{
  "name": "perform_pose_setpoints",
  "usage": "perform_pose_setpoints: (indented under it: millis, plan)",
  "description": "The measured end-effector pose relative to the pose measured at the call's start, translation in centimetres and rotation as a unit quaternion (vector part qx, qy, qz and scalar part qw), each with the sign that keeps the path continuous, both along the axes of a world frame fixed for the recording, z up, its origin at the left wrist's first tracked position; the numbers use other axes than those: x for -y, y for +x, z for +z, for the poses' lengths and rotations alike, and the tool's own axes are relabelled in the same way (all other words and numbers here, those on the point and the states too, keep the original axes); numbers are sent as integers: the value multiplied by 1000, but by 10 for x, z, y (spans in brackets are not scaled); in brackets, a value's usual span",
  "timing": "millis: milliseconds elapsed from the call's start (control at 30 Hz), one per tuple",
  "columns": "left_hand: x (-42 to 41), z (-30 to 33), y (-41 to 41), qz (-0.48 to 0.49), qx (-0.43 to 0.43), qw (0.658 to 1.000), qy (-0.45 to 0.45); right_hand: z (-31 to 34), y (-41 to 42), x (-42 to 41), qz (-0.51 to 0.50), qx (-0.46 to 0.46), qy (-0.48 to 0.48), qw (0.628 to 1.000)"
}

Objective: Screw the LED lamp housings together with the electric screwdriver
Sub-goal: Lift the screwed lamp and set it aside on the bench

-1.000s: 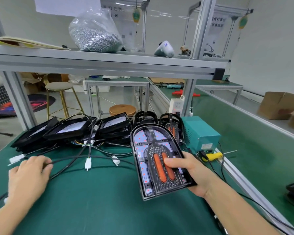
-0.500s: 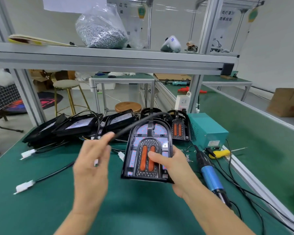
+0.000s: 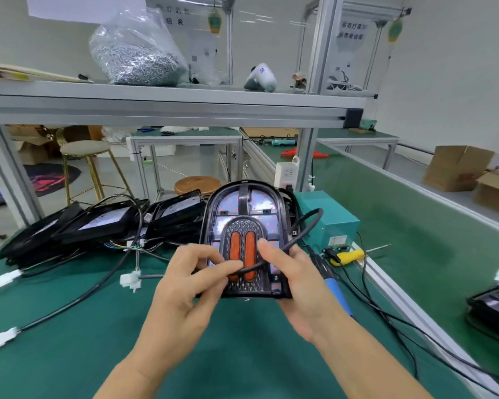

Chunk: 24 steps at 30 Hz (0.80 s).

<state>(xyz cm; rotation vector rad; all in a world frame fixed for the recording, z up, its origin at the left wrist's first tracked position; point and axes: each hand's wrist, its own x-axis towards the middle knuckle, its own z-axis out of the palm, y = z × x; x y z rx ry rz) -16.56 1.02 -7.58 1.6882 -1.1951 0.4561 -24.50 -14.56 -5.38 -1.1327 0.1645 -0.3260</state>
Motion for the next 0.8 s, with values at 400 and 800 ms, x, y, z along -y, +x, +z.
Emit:
perform_pose_setpoints:
  millis: [400,800]
  plan:
    - [73,19,-7,-92,-372,917,-114,20,-21,56,-89,38,-89,991]
    - [217,33,-58,-182,-386,902,-73,35,-92,148,-333,25,-115,936]
